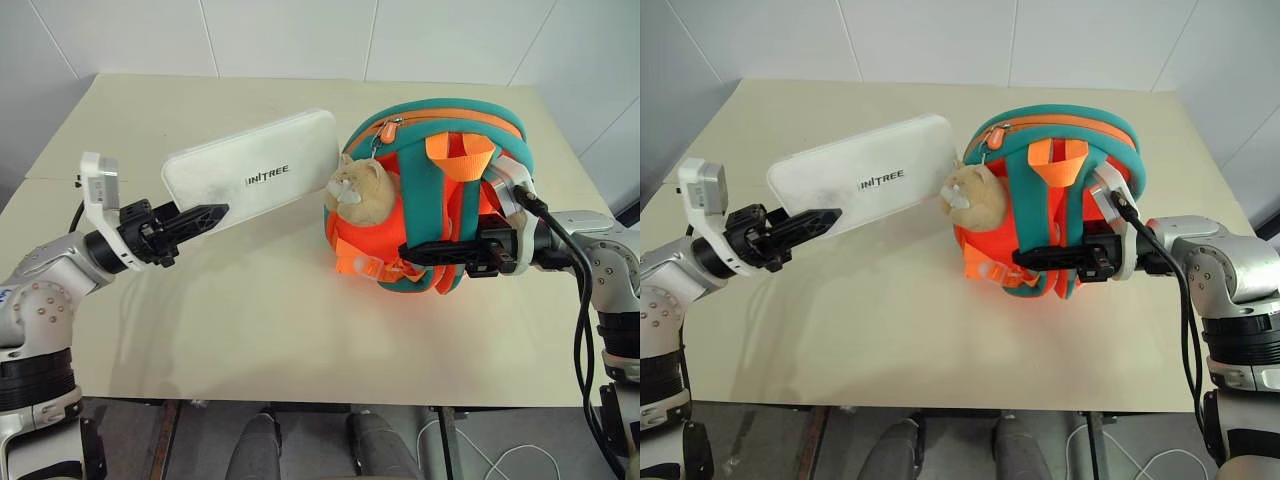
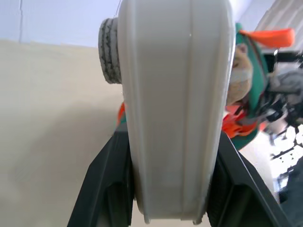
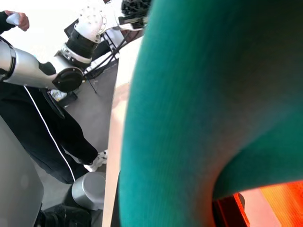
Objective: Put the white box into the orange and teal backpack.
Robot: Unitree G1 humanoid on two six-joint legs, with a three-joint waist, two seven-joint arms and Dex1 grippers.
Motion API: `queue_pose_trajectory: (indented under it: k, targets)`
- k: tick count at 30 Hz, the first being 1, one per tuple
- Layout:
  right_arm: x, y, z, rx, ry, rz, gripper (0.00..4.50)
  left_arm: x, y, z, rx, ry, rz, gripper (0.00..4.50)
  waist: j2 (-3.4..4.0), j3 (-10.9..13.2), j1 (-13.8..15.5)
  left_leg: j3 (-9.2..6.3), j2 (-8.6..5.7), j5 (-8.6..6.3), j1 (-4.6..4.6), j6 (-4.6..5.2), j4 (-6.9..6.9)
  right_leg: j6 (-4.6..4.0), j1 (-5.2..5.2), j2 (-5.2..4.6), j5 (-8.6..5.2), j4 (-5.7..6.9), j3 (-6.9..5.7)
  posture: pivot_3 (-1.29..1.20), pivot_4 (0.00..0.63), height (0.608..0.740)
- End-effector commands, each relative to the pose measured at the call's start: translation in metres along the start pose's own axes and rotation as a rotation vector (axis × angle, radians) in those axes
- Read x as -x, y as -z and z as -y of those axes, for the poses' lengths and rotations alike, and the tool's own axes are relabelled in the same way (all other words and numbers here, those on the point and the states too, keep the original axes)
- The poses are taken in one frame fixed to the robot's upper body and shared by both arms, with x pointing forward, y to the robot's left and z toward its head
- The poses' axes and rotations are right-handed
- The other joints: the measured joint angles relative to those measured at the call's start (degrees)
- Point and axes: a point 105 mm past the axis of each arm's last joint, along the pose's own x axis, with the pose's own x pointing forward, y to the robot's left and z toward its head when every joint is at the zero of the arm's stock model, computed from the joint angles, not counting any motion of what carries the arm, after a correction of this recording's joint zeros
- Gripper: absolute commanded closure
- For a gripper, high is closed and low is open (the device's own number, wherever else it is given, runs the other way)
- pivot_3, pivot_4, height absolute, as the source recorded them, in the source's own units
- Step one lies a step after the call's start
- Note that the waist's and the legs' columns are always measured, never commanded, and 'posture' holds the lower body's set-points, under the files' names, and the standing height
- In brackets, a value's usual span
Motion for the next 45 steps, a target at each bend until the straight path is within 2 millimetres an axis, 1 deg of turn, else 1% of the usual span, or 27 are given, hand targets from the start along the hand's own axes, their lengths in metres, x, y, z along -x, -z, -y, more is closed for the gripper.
queue_pose_trajectory:
  k: [1, 4, 5, 8, 10, 12, 14, 17, 19, 22, 25, 28, 32, 33, 36, 40, 43, 45]
  targets:
    - [0.003, -0.005, -0.005, 0.037, -0.006, -0.005, 4.48, -0.004, -0.005, 0.005, -0.11, 0.063, -0.036, 3.04, 0.0, 0.0, -0.1, 0.0, 0.0, -0.01, -0.02, 0.01, -0.01, 0.0, 0.0, 0.0, 0.0, -0.02, 0.0, 0.0, 0.15, 0.74]
    - [0.002, -0.003, -0.006, 0.037, -0.008, -0.008, 4.48, -0.009, 0.006, 0.011, -0.162, 0.143, -0.135, 3.04, 0.0, 0.0, -0.1, 0.02, 0.02, -0.03, -0.02, 0.05, -0.02, 0.0, -0.02, 0.01, 0.0, -0.02, 0.0, 0.0, 0.15, 0.74]
    - [0.001, -0.004, -0.006, 0.037, -0.008, -0.008, 4.48, -0.012, 0.006, 0.012, -0.196, 0.175, -0.154, 3.04, 0.0, 0.0, -0.1, 0.02, 0.02, -0.04, -0.02, 0.06, -0.04, 0.0, -0.02, 0.01, -0.01, -0.02, 0.0, 0.0, 0.15, 0.74]
    - [-0.001, -0.004, -0.006, 0.041, -0.007, -0.009, 4.48, -0.022, 0.0, 0.012, -0.257, 0.235, -0.168, 3.04, 0.0, 0.0, 0.2, 0.02, 0.01, -0.04, -0.02, 0.07, -0.02, -0.01, -0.02, 0.01, -0.01, -0.01, -0.01, 0.0, 0.15, 0.74]
    - [-0.001, -0.004, -0.006, 0.041, -0.012, -0.01, 4.48, -0.025, 0.0, 0.013, -0.278, 0.272, -0.195, 3.04, 0.01, 0.0, 0.2, 0.02, 0.01, -0.04, -0.02, 0.07, 0.0, -0.01, 0.0, 0.01, -0.01, -0.01, -0.02, 0.0, 0.15, 0.74]
    - [-0.002, -0.004, -0.006, 0.043, -0.014, -0.012, 4.48, -0.033, -0.002, 0.01, -0.319, 0.284, -0.226, 3.04, 0.01, 0.0, 0.3, 0.02, 0.0, -0.04, -0.03, 0.08, 0.0, -0.01, 0.0, 0.01, -0.01, -0.01, -0.02, 0.0, 0.15, 0.74]
    - [-0.003, -0.004, -0.005, 0.046, -0.015, -0.012, 4.48, -0.043, -0.005, 0.005, -0.357, 0.281, -0.249, 3.04, 0.01, 0.0, 0.4, 0.01, 0.01, -0.05, -0.04, 0.08, 0.0, 0.0, 0.0, 0.01, -0.01, -0.02, -0.04, 0.0, 0.15, 0.74]
    - [-0.005, -0.003, -0.004, 0.048, -0.014, -0.012, 4.48, -0.067, -0.004, -0.006, -0.396, 0.232, -0.363, 3.04, 0.01, 0.0, 0.9, 0.01, 0.0, -0.05, -0.05, 0.1, 0.05, 0.02, 0.0, 0.02, -0.03, 0.01, -0.04, 0.0, 0.15, 0.74]
    - [-0.006, -0.003, -0.002, 0.051, -0.01, -0.016, 4.48, -0.077, -0.005, -0.008, -0.429, 0.228, -0.393, 3.04, 0.01, 0.0, 1.2, 0.0, -0.01, -0.06, -0.06, 0.11, 0.11, 0.02, 0.02, 0.03, -0.03, 0.03, -0.04, 0.0, 0.15, 0.74]
    - [-0.009, -0.004, 0.003, 0.068, 0.009, -0.004, 4.48, -0.106, -0.015, 0.003, -0.427, 0.282, -0.318, 3.04, 0.01, 0.0, 1.6, -0.01, -0.02, -0.06, -0.06, 0.11, 0.22, 0.02, 0.05, 0.03, -0.02, 0.11, -0.06, 0.0, 0.15, 0.74]
    - [-0.012, -0.004, 0.003, 0.072, 0.006, 0.002, 4.48, -0.125, -0.012, 0.01, -0.389, 0.328, -0.302, 3.04, 0.01, 0.0, 1.6, -0.09, -0.04, -0.06, -0.15, 0.12, 0.4, 0.05, 0.04, 0.03, -0.01, 0.2, -0.11, 0.0, 0.15, 0.74]
    - [-0.014, -0.002, 0.0, 0.07, -0.007, 0.002, 4.48, -0.136, -0.007, 0.022, -0.362, 0.408, -0.293, 3.04, 0.02, 0.0, 1.2, -0.09, -0.04, -0.08, -0.21, 0.16, 0.45, 0.07, 0.01, 0.03, 0.0, 0.21, -0.1, 0.0, 0.15, 0.74]
    - [-0.015, -0.001, -0.002, 0.069, -0.016, -0.001, 4.48, -0.14, -0.002, 0.033, -0.374, 0.491, -0.306, 3.04, 0.04, 0.0, 0.8, -0.09, 0.08, -0.08, -0.21, 0.16, 0.39, 0.06, -0.06, 0.15, -0.02, 0.24, -0.09, 0.0, 0.15, 0.74]
    - [-0.015, 0.0, -0.003, 0.069, -0.02, -0.002, 4.48, -0.143, 0.0, 0.034, -0.384, 0.507, -0.312, 3.04, 0.04, 0.0, 0.8, -0.09, 0.1, -0.08, -0.21, 0.16, 0.37, 0.05, -0.07, 0.17, -0.03, 0.24, -0.09, 0.0, 0.15, 0.74]
    - [-0.017, 0.0, -0.004, 0.069, -0.031, -0.002, 4.48, -0.162, 0.01, 0.03, -0.385, 0.502, -0.325, 3.04, 0.05, 0.0, 1.3, -0.09, 0.1, -0.08, -0.2, 0.16, 0.42, 0.03, -0.07, 0.18, -0.05, 0.26, -0.09, 0.0, 0.15, 0.74]
    - [-0.02, 0.001, -0.006, 0.069, -0.048, 0.0, 4.48, -0.178, 0.021, 0.026, -0.394, 0.491, -0.344, 3.04, 0.05, 0.0, 1.4, -0.09, 0.05, -0.11, -0.24, 0.2, 0.66, 0.06, 0.01, 0.17, -0.03, 0.28, -0.07, 0.0, 0.15, 0.74]
    - [-0.022, 0.003, -0.006, 0.069, -0.052, -0.001, 4.48, -0.191, 0.021, 0.029, -0.38, 0.489, -0.314, 3.04, 0.05, 0.0, 1.3, -0.09, 0.05, -0.11, -0.25, 0.21, 0.69, 0.08, 0.01, 0.17, -0.02, 0.3, -0.06, 0.0, 0.15, 0.74]
    - [-0.023, 0.004, -0.007, 0.069, -0.054, 0.001, 4.48, -0.196, 0.017, 0.032, -0.373, 0.493, -0.283, 3.04, 0.05, 0.0, 1.2, -0.09, 0.06, -0.11, -0.25, 0.22, 0.66, 0.08, -0.01, 0.18, -0.02, 0.31, -0.07, 0.0, 0.15, 0.74]
